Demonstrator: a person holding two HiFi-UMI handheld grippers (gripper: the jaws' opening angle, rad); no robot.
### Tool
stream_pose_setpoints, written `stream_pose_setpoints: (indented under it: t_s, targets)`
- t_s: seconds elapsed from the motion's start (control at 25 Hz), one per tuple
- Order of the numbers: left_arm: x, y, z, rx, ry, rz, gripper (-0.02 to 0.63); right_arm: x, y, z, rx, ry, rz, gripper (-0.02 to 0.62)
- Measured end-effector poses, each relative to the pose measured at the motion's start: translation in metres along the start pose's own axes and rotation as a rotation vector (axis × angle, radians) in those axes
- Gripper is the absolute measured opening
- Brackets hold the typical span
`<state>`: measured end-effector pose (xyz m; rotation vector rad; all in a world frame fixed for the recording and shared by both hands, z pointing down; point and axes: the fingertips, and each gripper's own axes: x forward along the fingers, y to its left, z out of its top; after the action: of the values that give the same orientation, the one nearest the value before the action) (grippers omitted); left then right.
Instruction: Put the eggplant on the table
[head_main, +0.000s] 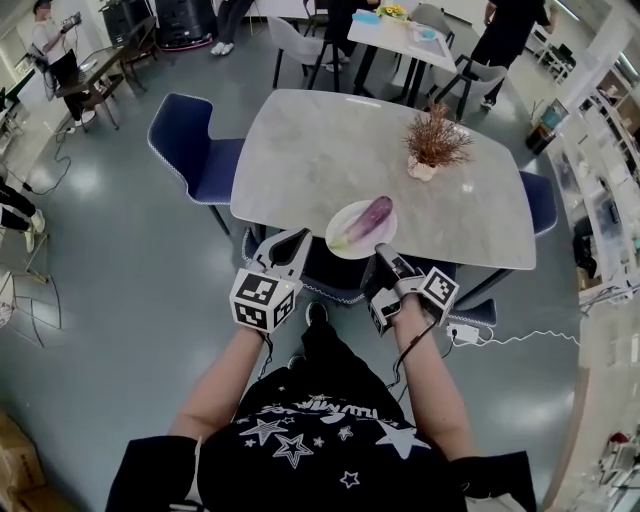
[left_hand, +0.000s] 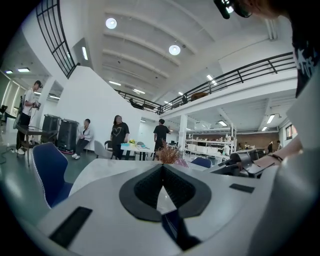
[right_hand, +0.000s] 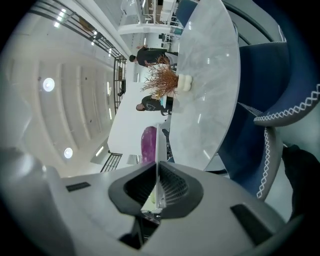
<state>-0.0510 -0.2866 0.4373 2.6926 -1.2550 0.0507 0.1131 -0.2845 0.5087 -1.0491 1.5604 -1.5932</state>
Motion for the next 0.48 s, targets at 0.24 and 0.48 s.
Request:
stream_pose_setpoints:
  t_s: [0.24,0.48]
  targets:
    - [0.017,0.035,0.013,-0.002,0.008,0.04,0.008,0.048,0.005,0.01,0.013,0.034,0.0,0.02]
    - [0.046,0.06,0.011,-0.009,0.023,0.07,0.008,0.083,-0.003,0.026,0.004,0.054,-0.029,0.02]
